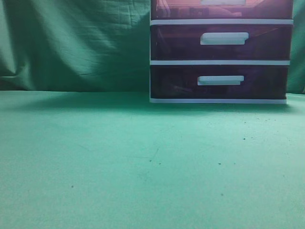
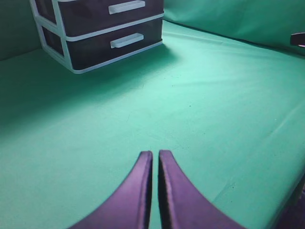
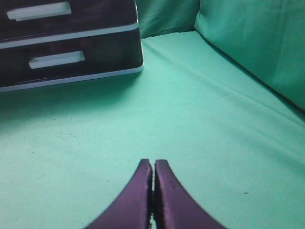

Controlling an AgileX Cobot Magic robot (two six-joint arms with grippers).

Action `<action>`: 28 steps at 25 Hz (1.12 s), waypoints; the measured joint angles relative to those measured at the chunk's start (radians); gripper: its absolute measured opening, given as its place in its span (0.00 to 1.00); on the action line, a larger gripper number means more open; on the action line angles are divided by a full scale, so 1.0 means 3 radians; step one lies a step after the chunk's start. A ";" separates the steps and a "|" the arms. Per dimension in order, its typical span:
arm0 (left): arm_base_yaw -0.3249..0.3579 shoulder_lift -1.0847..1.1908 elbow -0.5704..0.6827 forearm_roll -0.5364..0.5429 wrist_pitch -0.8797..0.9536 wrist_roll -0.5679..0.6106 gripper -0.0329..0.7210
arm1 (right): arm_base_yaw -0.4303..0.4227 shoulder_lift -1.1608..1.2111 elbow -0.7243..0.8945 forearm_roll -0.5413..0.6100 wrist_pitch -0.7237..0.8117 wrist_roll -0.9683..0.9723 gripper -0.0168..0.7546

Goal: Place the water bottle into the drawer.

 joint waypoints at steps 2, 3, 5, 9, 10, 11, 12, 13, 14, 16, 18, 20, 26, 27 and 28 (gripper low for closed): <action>0.0000 0.0000 0.0000 0.0000 0.0000 0.0000 0.04 | -0.0005 0.0000 0.0005 -0.0017 0.0031 0.0005 0.02; 0.0000 0.0000 0.0000 0.0000 0.0000 0.0000 0.04 | -0.0005 0.0000 0.0005 -0.0045 0.0047 0.0005 0.02; 0.0000 0.0000 0.0000 0.0000 0.0000 0.0000 0.04 | -0.0005 0.0000 0.0005 -0.0076 0.0047 0.0005 0.02; 0.0000 0.0000 0.0000 0.0000 0.0000 0.0000 0.04 | -0.0005 0.0000 0.0005 -0.0066 0.0073 0.0031 0.02; 0.0000 0.0000 0.0000 0.0000 0.0000 0.0000 0.04 | -0.0005 0.0000 0.0005 -0.0065 0.0073 0.0032 0.02; 0.0000 0.0000 0.0000 0.0000 0.0000 0.0000 0.04 | -0.0005 0.0000 0.0005 -0.0059 0.0073 0.0038 0.02; 0.0000 0.0000 0.0000 0.0000 0.0000 0.0000 0.04 | -0.0005 0.0000 0.0005 -0.0057 0.0073 0.0047 0.02; 0.0000 0.0000 0.0000 0.0000 0.0000 0.0000 0.04 | -0.0005 0.0000 0.0005 -0.0051 0.0073 0.0054 0.02; 0.0000 0.0000 0.0000 0.0000 0.0000 0.0000 0.04 | -0.0005 0.0000 0.0005 -0.0051 0.0073 0.0061 0.02; 0.0000 0.0000 0.0000 0.0000 0.0000 0.0000 0.04 | -0.0005 0.0000 0.0005 -0.0051 0.0073 0.0066 0.02; 0.0000 0.0000 0.0000 0.0000 0.0000 0.0000 0.04 | -0.0005 0.0000 0.0005 -0.0051 0.0073 0.0066 0.02; 0.0000 0.0000 0.0000 0.0000 0.0000 0.0000 0.04 | -0.0005 0.0000 0.0005 -0.0051 0.0073 0.0074 0.02; 0.0000 0.0000 0.0000 0.0000 0.0000 -0.0003 0.04 | -0.0005 0.0000 0.0005 -0.0051 0.0073 0.0074 0.02; 0.0000 0.0000 0.0000 0.0000 0.0000 -0.0003 0.04 | -0.0005 0.0000 0.0005 -0.0051 0.0073 0.0074 0.02; 0.0000 0.0000 0.0000 0.0000 0.0000 -0.0003 0.04 | -0.0005 0.0000 0.0005 -0.0051 0.0073 0.0074 0.02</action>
